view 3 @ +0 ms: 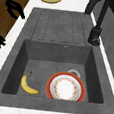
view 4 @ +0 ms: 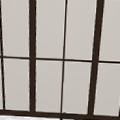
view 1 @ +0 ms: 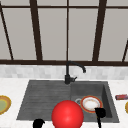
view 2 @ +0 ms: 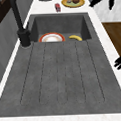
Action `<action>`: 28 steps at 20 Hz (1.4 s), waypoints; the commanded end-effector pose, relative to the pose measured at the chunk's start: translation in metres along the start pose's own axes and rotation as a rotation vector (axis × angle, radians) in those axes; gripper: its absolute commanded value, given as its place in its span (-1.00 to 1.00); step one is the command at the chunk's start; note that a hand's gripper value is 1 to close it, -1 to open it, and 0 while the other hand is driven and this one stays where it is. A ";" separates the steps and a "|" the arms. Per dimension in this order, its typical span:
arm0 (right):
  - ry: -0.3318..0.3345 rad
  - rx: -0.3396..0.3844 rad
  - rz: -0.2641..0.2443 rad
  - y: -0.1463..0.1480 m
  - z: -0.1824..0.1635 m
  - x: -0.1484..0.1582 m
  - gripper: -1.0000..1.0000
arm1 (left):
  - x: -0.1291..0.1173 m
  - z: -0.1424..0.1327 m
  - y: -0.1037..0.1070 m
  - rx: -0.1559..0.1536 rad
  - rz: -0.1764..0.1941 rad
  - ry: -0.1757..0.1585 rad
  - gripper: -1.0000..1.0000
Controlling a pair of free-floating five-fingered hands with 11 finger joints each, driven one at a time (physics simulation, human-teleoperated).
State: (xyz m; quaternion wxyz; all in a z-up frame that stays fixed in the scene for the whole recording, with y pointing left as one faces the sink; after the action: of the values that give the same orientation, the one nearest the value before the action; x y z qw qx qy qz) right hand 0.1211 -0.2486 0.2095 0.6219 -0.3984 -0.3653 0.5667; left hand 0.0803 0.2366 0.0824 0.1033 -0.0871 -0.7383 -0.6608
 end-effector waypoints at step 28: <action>0.002 -0.023 -0.005 0.000 0.000 0.000 0.00 | -0.039 0.126 0.078 -0.031 0.094 0.020 -1.00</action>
State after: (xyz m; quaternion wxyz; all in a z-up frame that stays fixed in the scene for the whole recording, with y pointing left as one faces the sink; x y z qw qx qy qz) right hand 0.1214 -0.2485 0.2098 0.6190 -0.4051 -0.3724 0.5605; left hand 0.1248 0.3522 0.1234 0.1216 -0.1081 -0.7323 -0.6613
